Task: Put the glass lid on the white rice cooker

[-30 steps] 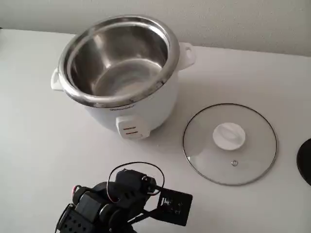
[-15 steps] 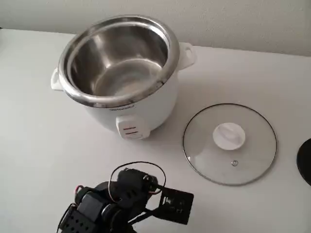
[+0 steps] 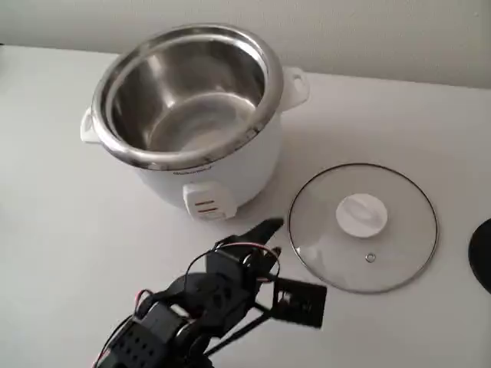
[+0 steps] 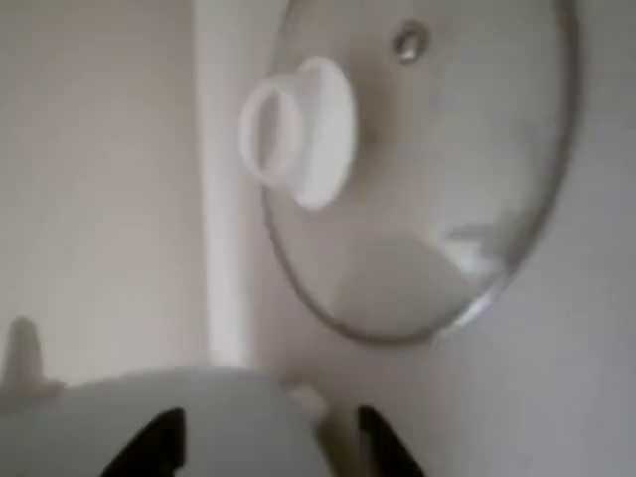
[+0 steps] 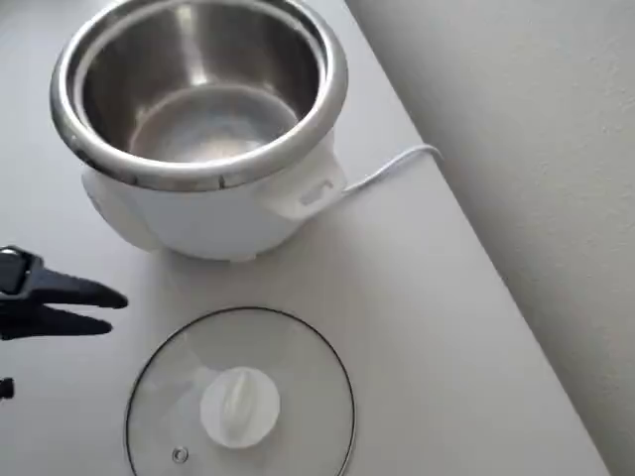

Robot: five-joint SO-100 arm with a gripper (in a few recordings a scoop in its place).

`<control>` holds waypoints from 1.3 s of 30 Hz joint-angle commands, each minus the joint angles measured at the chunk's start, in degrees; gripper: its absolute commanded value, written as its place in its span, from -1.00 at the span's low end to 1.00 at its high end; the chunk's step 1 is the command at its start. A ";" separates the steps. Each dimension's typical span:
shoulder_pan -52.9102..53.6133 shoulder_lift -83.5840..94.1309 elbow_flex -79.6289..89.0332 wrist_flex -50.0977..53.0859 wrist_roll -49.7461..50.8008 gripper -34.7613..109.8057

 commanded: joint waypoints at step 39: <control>10.55 -93.52 -66.36 -33.05 2.29 -0.52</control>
